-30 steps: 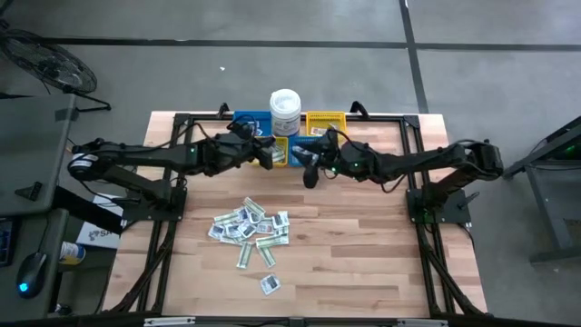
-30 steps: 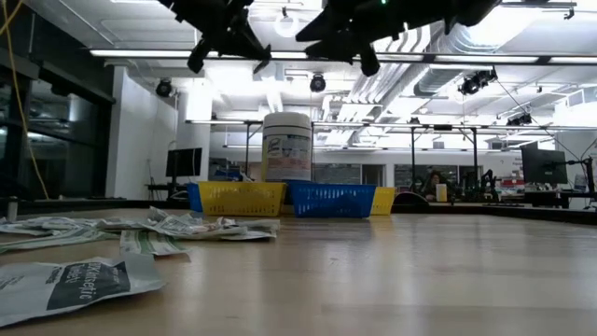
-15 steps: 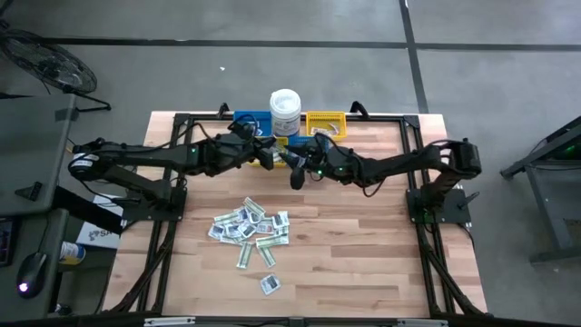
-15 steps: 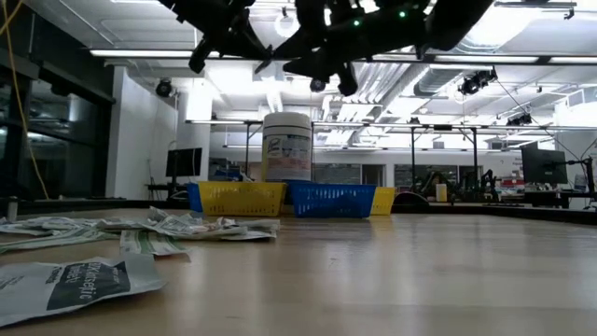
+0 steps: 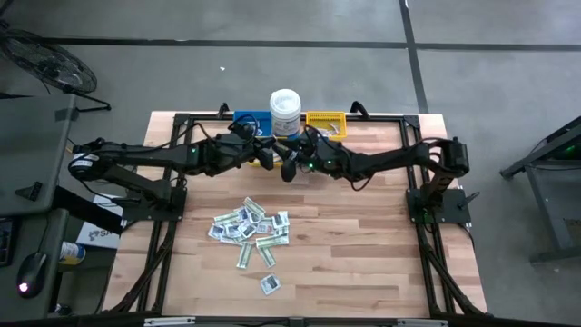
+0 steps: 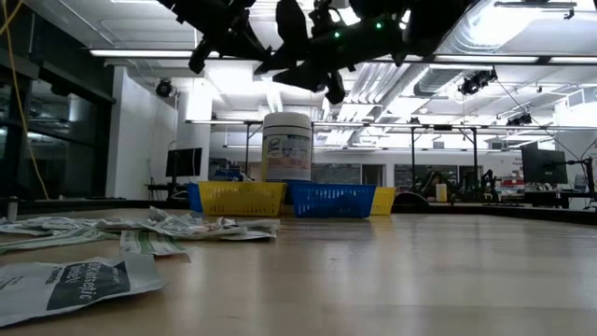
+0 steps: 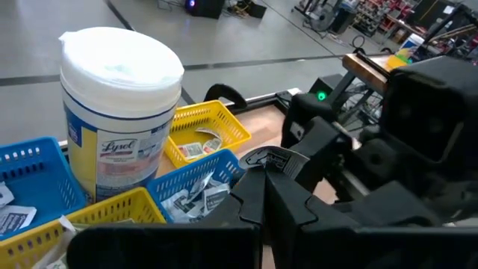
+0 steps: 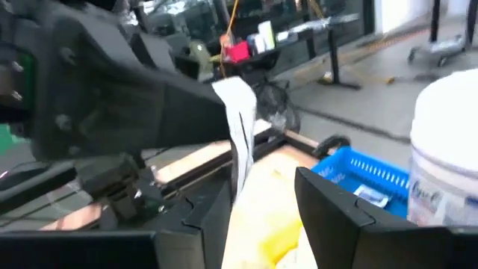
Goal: Pick & Place First Aid Supplies
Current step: Put the orange ointment pack into the right yellow bin
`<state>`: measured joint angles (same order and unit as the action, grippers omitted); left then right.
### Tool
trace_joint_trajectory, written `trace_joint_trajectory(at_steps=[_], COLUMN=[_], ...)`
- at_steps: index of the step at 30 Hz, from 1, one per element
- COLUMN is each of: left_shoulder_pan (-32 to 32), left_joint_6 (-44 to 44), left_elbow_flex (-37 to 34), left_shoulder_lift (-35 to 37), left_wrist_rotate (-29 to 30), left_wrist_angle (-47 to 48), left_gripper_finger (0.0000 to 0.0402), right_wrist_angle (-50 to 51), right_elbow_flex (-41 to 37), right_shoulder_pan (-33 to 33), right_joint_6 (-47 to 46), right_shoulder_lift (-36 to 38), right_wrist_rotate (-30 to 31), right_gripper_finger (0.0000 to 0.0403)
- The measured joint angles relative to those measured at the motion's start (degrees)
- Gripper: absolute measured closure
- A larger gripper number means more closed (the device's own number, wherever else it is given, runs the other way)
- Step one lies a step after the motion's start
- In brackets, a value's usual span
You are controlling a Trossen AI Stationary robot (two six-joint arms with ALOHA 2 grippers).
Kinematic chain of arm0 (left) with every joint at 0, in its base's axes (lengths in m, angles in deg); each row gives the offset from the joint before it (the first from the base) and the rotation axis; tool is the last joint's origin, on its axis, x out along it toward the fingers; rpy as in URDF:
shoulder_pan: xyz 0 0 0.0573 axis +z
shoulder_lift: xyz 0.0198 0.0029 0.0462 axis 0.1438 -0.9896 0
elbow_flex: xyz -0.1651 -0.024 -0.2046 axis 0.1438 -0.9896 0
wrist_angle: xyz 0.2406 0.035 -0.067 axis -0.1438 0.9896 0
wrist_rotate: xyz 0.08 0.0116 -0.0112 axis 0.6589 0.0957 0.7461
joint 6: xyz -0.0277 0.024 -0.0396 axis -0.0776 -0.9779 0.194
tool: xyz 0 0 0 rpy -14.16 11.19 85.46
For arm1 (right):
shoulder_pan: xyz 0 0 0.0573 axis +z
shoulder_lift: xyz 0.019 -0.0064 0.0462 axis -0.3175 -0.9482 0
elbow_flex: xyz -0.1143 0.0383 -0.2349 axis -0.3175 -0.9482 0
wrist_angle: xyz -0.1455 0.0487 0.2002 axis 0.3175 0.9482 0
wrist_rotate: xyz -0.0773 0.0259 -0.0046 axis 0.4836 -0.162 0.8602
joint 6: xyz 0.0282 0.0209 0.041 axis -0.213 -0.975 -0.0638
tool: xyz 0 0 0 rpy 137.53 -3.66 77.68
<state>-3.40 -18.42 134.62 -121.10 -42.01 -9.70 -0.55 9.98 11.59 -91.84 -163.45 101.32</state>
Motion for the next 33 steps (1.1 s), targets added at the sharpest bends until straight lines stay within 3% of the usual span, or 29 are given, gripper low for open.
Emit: trace_joint_trajectory(at_steps=[14, 27, 33], left_shoulder_pan=[0.0, -0.01, -0.01], left_joint_6=[0.02, -0.28, -6.01], left_elbow_flex=[0.0, 0.0, 0.0], left_shoulder_lift=[0.0, 0.0, 0.0], left_wrist_rotate=[0.0, -0.07, -0.07], left_wrist_angle=[-0.01, 0.28, 0.31], left_gripper_finger=[0.0401, 0.0399, 0.0372], right_wrist_angle=[1.42, 1.29, 2.58], right_elbow_flex=[-0.02, -0.02, -0.02], right_shoulder_pan=[-0.95, -1.05, -1.5], right_joint_6=[0.03, -0.41, -1.96], right_shoulder_lift=[0.0, 0.0, 0.11], right_wrist_rotate=[-5.95, -7.69, -7.83], right_gripper_finger=[0.0396, 0.0402, 0.0402])
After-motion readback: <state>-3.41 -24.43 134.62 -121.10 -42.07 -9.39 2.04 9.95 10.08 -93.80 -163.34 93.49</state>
